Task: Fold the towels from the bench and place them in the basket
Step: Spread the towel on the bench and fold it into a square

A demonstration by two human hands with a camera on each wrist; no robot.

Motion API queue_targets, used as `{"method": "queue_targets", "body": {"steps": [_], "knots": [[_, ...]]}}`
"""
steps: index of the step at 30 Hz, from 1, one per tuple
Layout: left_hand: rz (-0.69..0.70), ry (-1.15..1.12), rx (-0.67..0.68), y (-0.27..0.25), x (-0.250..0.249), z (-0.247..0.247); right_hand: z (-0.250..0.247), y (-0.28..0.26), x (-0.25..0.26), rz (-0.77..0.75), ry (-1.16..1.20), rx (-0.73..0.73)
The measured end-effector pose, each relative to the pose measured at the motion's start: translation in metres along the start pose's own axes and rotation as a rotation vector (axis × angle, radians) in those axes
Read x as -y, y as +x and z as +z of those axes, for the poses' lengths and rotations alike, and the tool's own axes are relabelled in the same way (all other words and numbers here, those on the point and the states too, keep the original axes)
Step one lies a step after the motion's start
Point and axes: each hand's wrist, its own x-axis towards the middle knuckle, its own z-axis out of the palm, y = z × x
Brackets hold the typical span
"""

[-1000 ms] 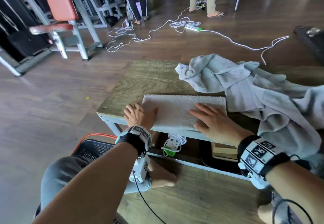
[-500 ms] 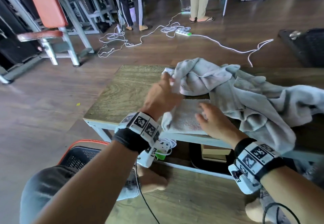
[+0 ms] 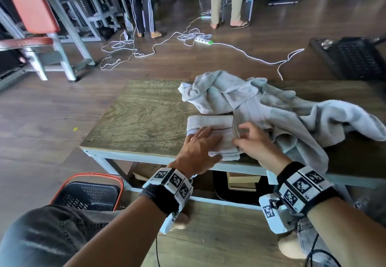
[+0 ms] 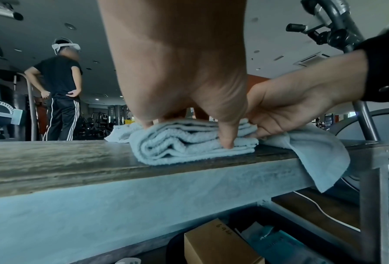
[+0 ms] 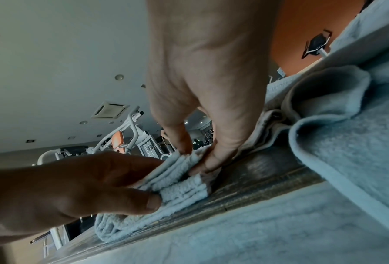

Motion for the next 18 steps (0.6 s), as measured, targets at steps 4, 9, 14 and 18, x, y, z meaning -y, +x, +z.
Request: {"method": "queue_targets", "body": {"steps": [4, 9, 14, 18], "knots": [[0.035, -0.077, -0.035, -0.002, 0.001, -0.001, 0.000, -0.004, 0.003, 0.003, 0.050, 0.014], [0.039, -0.077, -0.039, -0.004, 0.002, 0.001, -0.003, -0.011, 0.008, -0.023, 0.007, 0.057], [-0.001, -0.024, 0.030, -0.005, 0.001, 0.003, -0.005, -0.012, 0.006, -0.080, -0.148, -0.026], [-0.038, -0.016, 0.051, -0.004, -0.002, 0.003, -0.005, -0.003, -0.001, -0.052, -0.252, -0.079]]}}
